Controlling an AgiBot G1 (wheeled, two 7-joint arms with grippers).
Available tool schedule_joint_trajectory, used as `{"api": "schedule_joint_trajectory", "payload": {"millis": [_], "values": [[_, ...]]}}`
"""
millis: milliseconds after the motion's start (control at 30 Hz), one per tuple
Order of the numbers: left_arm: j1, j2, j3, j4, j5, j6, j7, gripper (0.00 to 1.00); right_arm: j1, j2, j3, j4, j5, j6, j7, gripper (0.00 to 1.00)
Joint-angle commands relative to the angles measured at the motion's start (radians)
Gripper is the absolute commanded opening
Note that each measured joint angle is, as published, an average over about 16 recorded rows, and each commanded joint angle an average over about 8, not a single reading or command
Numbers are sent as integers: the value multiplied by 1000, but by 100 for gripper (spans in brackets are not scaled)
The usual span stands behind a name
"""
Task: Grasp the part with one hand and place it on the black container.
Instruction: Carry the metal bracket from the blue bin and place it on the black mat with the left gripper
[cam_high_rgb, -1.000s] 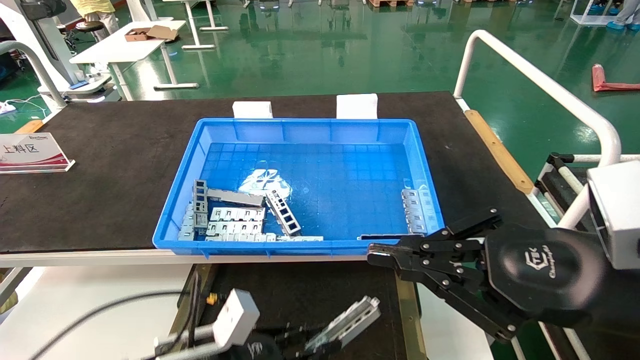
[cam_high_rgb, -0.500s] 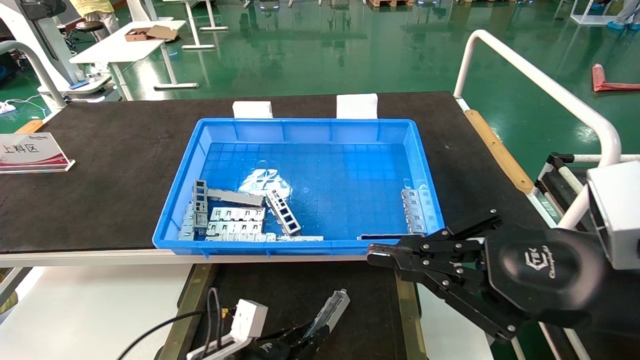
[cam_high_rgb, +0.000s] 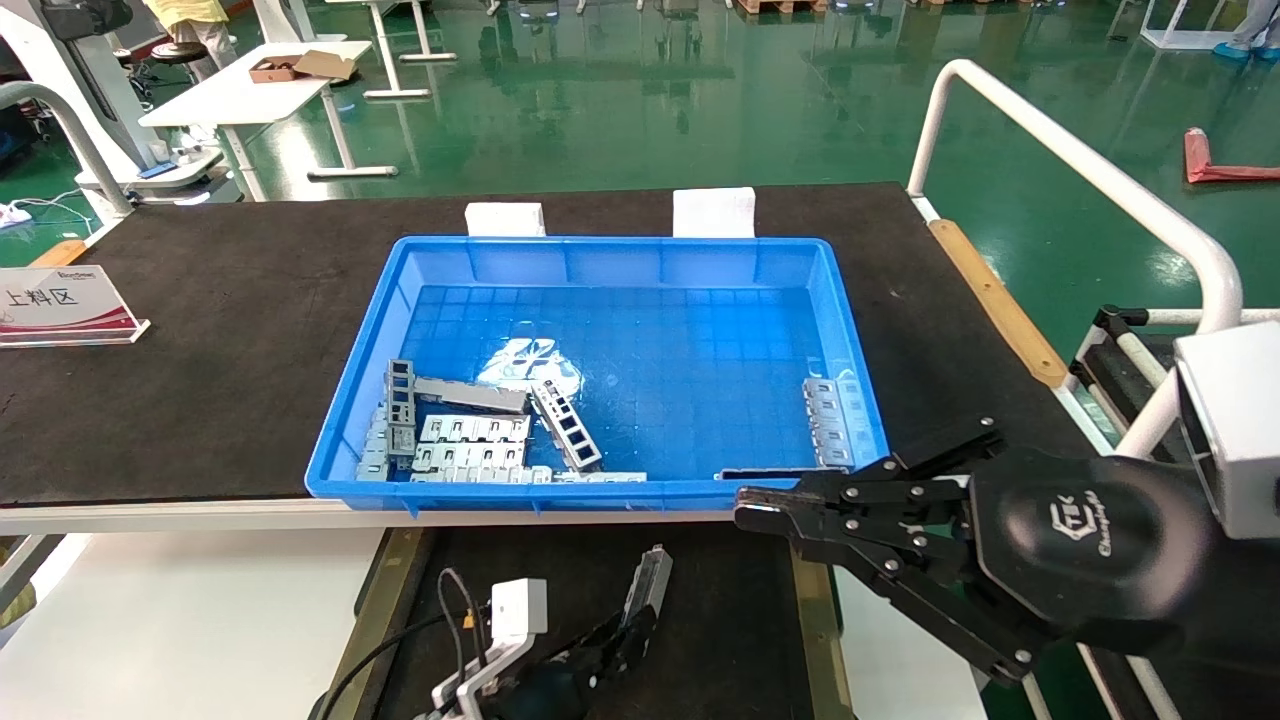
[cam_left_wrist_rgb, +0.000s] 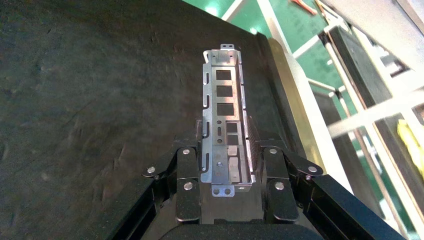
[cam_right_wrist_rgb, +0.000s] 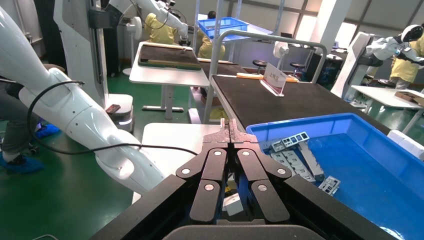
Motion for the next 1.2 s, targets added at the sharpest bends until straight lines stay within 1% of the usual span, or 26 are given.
{"api": "schedule_joint_trajectory", "payload": {"millis": [33,300,633,667,733,767,800,833,900,933,1000,1033,1067,1100,1200], "values": [[-6,29,-4,22,-7,-25,-7,0,0,0,0,0,0,0,0,0],[-22,97,-33,98,-23,-53,-27,0,0,0,0,0,0,0,0,0],[-24,141,-66,172,0,-33,-13,0,0,0,0,0,0,0,0,0],[-23,144,-70,178,3,-31,-11,2,0,0,0,0,0,0,0,1],[-21,151,-78,189,9,-27,-6,8,0,0,0,0,0,0,0,9],[-20,154,-81,195,12,-25,-4,13,0,0,0,0,0,0,0,17],[-19,157,-85,200,15,-23,-1,19,0,0,0,0,0,0,0,29],[-17,160,-89,205,18,-21,1,29,0,0,0,0,0,0,0,42],[-14,166,-97,214,24,-19,5,54,0,0,0,0,0,0,0,67],[-13,169,-100,217,27,-18,7,65,0,0,0,0,0,0,0,78],[-10,174,-108,223,32,-16,11,83,0,0,0,0,0,0,0,95],[-8,176,-111,225,34,-16,13,91,0,0,0,0,0,0,0,100],[-6,177,-115,226,36,-15,14,97,0,0,0,0,0,0,0,100],[-5,179,-118,226,38,-15,16,100,0,0,0,0,0,0,0,100],[0,181,-125,226,43,-15,20,100,0,0,0,0,0,0,0,100]]}}
